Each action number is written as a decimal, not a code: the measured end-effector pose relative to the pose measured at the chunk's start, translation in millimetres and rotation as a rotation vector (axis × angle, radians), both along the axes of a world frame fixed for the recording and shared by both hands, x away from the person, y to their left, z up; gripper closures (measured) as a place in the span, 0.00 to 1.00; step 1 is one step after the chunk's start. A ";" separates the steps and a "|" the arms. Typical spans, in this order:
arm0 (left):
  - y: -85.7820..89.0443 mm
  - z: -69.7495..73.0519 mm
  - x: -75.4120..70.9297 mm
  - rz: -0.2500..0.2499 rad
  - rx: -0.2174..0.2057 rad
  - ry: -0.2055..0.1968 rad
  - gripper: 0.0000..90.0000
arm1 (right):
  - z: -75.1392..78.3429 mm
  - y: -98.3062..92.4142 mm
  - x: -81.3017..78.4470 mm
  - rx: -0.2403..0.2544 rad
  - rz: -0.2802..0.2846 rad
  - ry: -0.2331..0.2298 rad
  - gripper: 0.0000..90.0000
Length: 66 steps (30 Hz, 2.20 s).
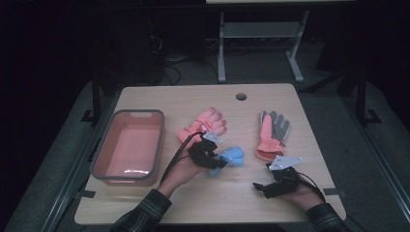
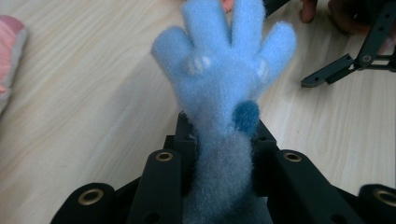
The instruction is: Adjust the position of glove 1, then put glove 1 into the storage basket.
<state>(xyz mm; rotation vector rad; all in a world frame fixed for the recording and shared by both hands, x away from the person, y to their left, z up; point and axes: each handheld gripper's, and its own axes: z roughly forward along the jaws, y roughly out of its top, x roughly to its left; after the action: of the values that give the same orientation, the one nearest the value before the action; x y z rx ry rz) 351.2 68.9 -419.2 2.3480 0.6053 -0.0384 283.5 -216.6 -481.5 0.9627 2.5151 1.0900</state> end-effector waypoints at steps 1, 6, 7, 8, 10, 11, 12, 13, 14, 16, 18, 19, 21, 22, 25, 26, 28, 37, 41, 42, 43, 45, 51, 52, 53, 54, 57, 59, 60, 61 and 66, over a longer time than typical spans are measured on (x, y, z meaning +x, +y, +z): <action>1.4 1.4 0.2 0.003 0.001 -0.001 0.79 | 0.0 0.1 0.1 0.000 0.000 0.000 0.11; 12.2 11.2 3.1 0.030 0.003 -0.010 0.79 | -0.2 -0.1 0.2 -0.001 0.002 -0.003 0.11; 13.3 12.6 2.7 0.048 -0.006 -0.006 0.79 | -0.2 -0.1 0.3 -0.001 0.002 -0.003 0.11; 16.7 15.8 3.9 0.052 -0.003 -0.009 0.79 | -0.2 -0.1 0.3 -0.001 0.002 -0.003 0.11; 22.6 21.2 5.3 0.060 -0.002 -0.011 0.79 | -0.2 -0.1 0.4 -0.001 0.003 -0.003 0.11; 24.5 23.0 5.4 0.070 -0.005 -0.012 0.79 | -0.2 -0.1 0.4 -0.001 0.002 -0.004 0.11; 27.3 25.6 5.9 0.077 -0.004 -0.014 0.79 | -0.2 -0.1 0.4 -0.001 0.003 -0.004 0.11; 30.0 27.9 6.1 0.090 -0.006 -0.017 0.79 | -0.2 -0.1 0.4 -0.001 0.002 -0.003 0.11; 32.9 30.3 6.4 0.101 -0.009 -0.019 0.79 | -0.2 -0.1 0.3 -0.001 0.002 -0.003 0.11; 40.0 35.7 7.6 0.115 -0.010 -0.023 0.79 | -0.2 -0.1 0.3 0.000 0.002 -0.003 0.11; 47.5 40.4 9.0 0.128 -0.012 -0.026 0.79 | -0.2 -0.1 0.3 0.000 0.002 -0.003 0.11; 49.9 41.8 9.4 0.131 -0.012 -0.029 0.79 | -0.2 0.0 0.3 0.000 0.002 -0.003 0.11; 54.9 44.8 9.8 0.140 -0.012 -0.038 0.79 | -0.2 0.0 0.3 0.000 0.002 -0.003 0.11; 58.5 47.2 10.2 0.143 -0.009 -0.042 0.79 | -0.2 -0.1 0.3 0.000 0.002 -0.003 0.11; 67.0 52.4 11.1 0.157 -0.008 -0.047 0.79 | -0.1 0.0 0.3 0.000 0.001 -0.002 0.11; 69.9 53.8 11.6 0.161 -0.008 -0.051 0.79 | -0.2 0.0 0.4 -0.001 0.002 -0.003 0.11; 74.4 55.8 12.0 0.175 -0.015 -0.051 0.79 | -0.2 -0.1 0.3 0.000 0.002 -0.003 0.11; 101.5 65.1 16.5 0.234 0.001 -0.086 0.79 | -0.1 0.0 0.3 0.000 0.002 -0.003 0.11; 114.6 66.9 18.2 0.277 0.001 -0.099 0.79 | -0.1 0.0 0.3 0.000 0.002 -0.002 0.11; 117.5 67.1 18.9 0.281 0.000 -0.099 0.79 | -0.2 -0.1 0.4 0.000 0.002 -0.003 0.11; 122.1 67.5 20.0 0.294 0.001 -0.100 0.79 | -0.2 -0.1 0.4 -0.001 0.003 -0.004 0.11; 128.7 68.2 21.5 0.315 0.003 -0.103 0.79 | -0.2 -0.1 0.3 -0.001 0.002 -0.003 0.11; 154.9 69.0 26.5 0.390 0.019 -0.122 0.79 | -0.1 0.1 0.2 0.000 0.000 0.000 0.11; 158.2 69.0 26.9 0.403 0.023 -0.120 0.79 | -0.2 -0.1 0.4 -0.001 0.003 -0.003 0.11; 162.5 68.6 27.7 0.417 0.025 -0.120 0.79 | -0.2 -0.1 0.4 -0.001 0.003 -0.003 0.11; 168.0 68.1 28.7 0.437 0.033 -0.123 0.79 | -0.2 -0.1 0.3 -0.001 0.003 -0.003 0.11; 180.1 65.7 30.7 0.484 0.049 -0.129 0.79 | -0.1 0.0 0.3 -0.001 0.003 -0.003 0.11; 187.1 64.3 32.2 0.505 0.060 -0.129 0.79 | 0.0 0.3 0.0 -0.001 0.001 0.001 0.10; 192.1 63.3 33.2 0.515 0.067 -0.128 0.79 | 0.0 0.2 -0.1 -0.002 0.001 0.001 0.10; 195.5 62.3 33.6 0.529 0.067 -0.127 0.79 | 0.0 0.3 -0.2 -0.002 -0.001 0.003 0.09; 209.6 57.6 37.0 0.570 0.079 -0.122 0.79 | -0.2 1.3 -0.1 -0.016 -0.006 0.016 0.03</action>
<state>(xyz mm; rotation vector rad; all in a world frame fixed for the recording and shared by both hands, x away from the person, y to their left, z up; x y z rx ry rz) 388.2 278.5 -361.5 2.1480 1.2046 0.3885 283.4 -215.3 -481.7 0.9777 2.5279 1.0636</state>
